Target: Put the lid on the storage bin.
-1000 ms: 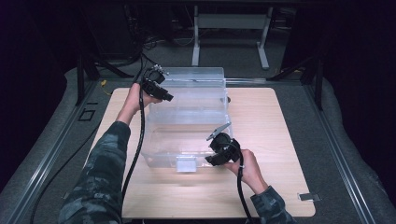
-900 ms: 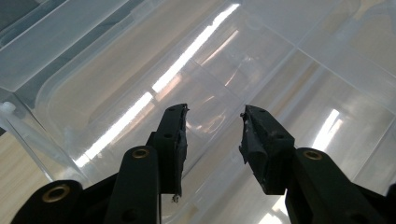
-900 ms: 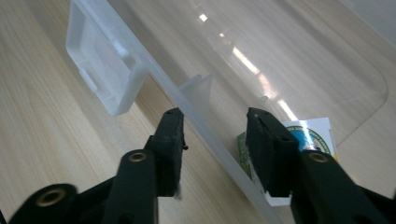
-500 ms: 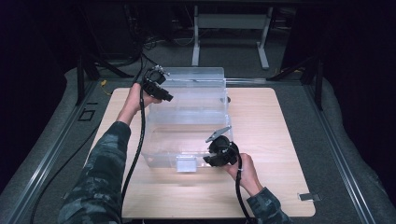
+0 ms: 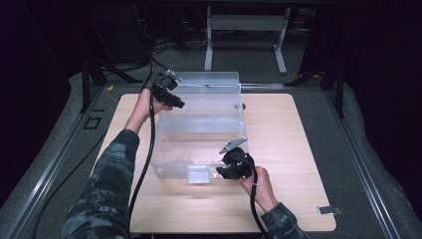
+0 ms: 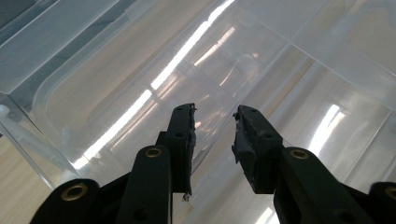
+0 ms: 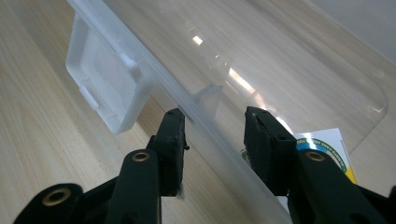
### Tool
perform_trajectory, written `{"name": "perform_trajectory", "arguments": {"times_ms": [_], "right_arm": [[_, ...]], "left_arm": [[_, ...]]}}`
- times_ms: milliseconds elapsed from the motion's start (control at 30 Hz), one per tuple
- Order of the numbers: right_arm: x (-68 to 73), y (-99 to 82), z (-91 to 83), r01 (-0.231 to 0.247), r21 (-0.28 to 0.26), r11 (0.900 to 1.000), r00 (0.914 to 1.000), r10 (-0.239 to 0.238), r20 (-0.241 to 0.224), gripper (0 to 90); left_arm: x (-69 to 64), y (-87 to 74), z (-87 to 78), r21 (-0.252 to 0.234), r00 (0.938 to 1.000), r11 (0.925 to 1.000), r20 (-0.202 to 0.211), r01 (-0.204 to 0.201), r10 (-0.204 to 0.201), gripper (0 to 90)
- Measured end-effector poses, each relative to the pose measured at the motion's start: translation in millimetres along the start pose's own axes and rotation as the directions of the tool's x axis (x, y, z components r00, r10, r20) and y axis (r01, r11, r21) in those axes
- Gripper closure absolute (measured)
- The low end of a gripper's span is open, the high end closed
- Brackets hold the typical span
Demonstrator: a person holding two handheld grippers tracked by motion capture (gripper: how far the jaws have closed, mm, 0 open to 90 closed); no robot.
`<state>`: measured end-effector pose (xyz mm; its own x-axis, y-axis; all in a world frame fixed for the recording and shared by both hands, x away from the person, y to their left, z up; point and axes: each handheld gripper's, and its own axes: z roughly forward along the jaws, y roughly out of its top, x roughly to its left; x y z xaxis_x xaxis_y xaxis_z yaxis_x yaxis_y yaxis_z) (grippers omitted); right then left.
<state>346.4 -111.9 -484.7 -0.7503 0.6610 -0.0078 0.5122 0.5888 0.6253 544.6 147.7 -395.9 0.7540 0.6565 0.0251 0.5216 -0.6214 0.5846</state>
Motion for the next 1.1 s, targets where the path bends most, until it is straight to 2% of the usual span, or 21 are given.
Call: {"name": "perform_trajectory", "arguments": {"times_ms": [100, 233, 467, 533, 567, 733, 867, 900, 933, 1100], "right_arm": [[0.8, -0.6, 0.6, 0.001, -0.008, 1.0, 1.0, -0.001, 0.007, 57.7], [5.2, -2.2, 2.9, 0.007, -0.025, 0.9997, 0.999, -0.006, 0.043, 54.8], [6.3, -2.5, 3.3, 0.006, -0.023, 0.9997, 0.9987, -0.005, 0.05, 53.8], [5.9, -1.9, 2.7, 0.008, -0.006, 1.0, 0.9988, -0.007, 0.048, 53.5], [6.1, -2.3, 4.0, 0.006, -0.023, 0.9997, 0.9987, -0.004, 0.051, 53.3], [6.7, -2.8, 5.8, 0.003, -0.032, 0.9995, 0.9985, -0.002, 0.054, 51.7], [6.5, -2.8, 6.1, 0.003, -0.029, 0.9996, 0.9986, -0.002, 0.052, 51.4], [6.0, -2.3, 4.7, 0.006, -0.01, 0.9999, 0.999, -0.005, 0.045, 51.3], [6.4, -2.8, 6.2, 0.004, -0.029, 0.9996, 0.9988, -0.003, 0.048, 51.2], [7.1, -2.4, 6.4, 0.004, -0.02, 0.9998, 0.9987, -0.003, 0.051, 50.1]], "left_arm": [[-0.5, 1.4, -1.0, 0.008, 0.9999, 1.0, 0.011, -0.002, 0.002, 69.3], [-3.9, 3.7, -2.2, 0.016, 0.9998, 0.9997, 0.008, -0.019, 0.019, 70.7], [-9.0, 5.8, -4.6, 0.018, 0.9994, 0.9992, 0.001, -0.035, 0.035, 73.0], [-10.5, 6.2, -6.2, 0.019, 0.999, 0.9989, -0.001, -0.044, 0.044, 73.4], [-11.1, 6.2, -6.8, 0.017, 0.9991, 0.9989, 0.001, -0.043, 0.043, 73.7], [-14.4, 4.9, -9.7, -0.001, 0.9994, 0.9994, -0.004, -0.034, 0.034, 73.8], [-16.5, 3.9, -14.2, 0.0, 0.9989, 0.9989, 0.001, -0.047, 0.047, 74.4], [-17.1, 3.5, -15.5, 0.0, 0.9988, 0.9988, 0.002, -0.048, 0.048, 74.5], [-17.8, 2.8, -16.7, -0.003, 0.9987, 0.9987, 0.004, -0.051, 0.051, 74.5], [-22.2, -1.6, -22.7, -0.015, 0.9979, 0.9977, 0.0, -0.065, 0.065, 75.5]]}}
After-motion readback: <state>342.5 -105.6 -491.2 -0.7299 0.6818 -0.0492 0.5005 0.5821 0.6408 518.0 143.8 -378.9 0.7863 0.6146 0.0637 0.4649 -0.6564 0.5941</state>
